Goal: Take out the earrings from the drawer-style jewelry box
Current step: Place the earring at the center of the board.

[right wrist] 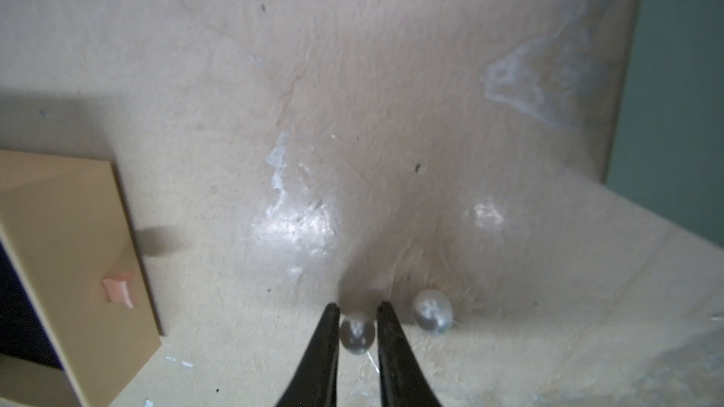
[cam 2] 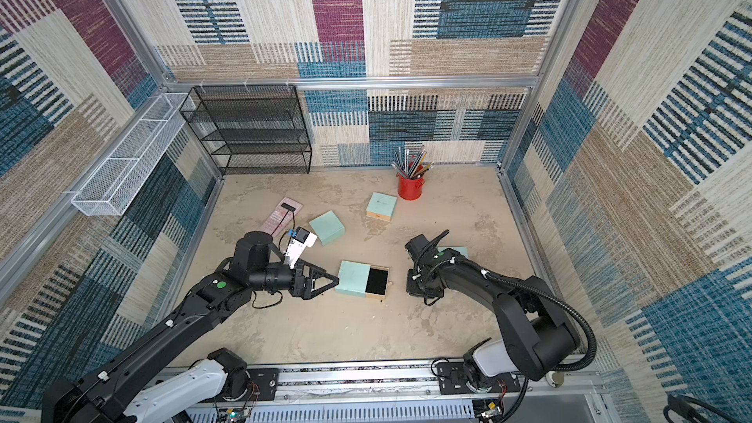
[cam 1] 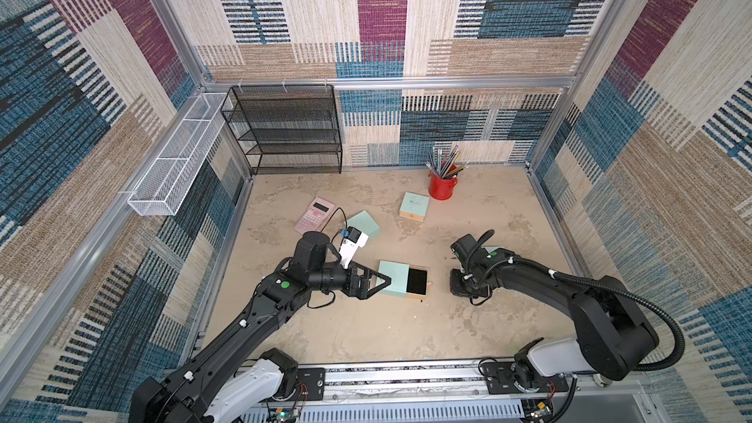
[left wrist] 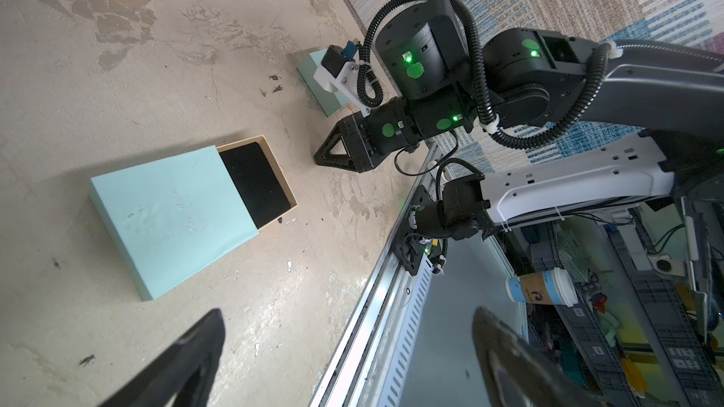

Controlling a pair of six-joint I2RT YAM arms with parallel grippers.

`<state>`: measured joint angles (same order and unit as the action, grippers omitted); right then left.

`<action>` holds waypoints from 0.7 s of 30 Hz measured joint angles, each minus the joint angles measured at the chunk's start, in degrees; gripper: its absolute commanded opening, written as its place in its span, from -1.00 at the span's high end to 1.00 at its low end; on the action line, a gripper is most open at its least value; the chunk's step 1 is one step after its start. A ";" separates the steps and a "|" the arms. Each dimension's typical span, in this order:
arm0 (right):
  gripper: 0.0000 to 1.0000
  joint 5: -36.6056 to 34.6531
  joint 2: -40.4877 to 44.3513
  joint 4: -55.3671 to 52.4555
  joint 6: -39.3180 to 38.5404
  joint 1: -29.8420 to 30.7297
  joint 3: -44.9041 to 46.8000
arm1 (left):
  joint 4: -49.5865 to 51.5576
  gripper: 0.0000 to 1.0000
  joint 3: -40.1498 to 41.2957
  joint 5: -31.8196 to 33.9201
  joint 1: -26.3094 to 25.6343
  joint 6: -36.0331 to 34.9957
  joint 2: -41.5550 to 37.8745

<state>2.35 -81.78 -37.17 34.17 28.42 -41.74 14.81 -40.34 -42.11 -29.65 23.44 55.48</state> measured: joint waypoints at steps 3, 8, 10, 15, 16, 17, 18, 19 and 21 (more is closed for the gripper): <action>0.54 0.02 -0.07 0.09 0.00 -0.07 -0.24 | 0.00 -0.97 0.00 0.00 0.00 0.00 0.00; 0.52 0.04 0.15 0.26 0.00 -0.04 -0.26 | 0.00 -0.97 0.00 0.00 0.00 0.00 0.07; 0.52 0.04 0.26 0.24 0.02 -0.04 -0.26 | 0.00 -0.97 0.00 0.00 0.02 0.00 0.11; 0.51 0.07 0.52 0.26 0.02 -0.04 -0.26 | 0.00 -0.97 0.00 0.00 0.02 0.00 0.11; 0.51 0.07 0.59 0.26 0.02 -0.04 -0.26 | 0.00 -0.97 0.00 0.00 0.02 0.00 0.11; 0.51 0.07 0.63 0.28 0.02 -0.04 -0.26 | 0.00 -0.97 0.00 0.00 0.02 0.00 0.11; 0.51 0.09 0.70 0.31 0.02 -0.04 -0.26 | 0.00 -0.97 0.00 0.02 0.02 0.00 0.11; 0.51 0.09 0.72 0.33 0.02 -0.04 -0.26 | 0.00 -0.97 0.00 0.02 0.02 0.00 0.11; 0.51 0.13 0.83 0.42 0.02 -0.04 -0.26 | 0.00 -0.97 0.00 0.02 0.02 0.00 0.11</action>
<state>2.48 -80.95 -36.75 34.20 28.38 -42.00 14.81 -40.34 -42.09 -29.63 23.44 55.59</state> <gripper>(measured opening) 0.246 0.986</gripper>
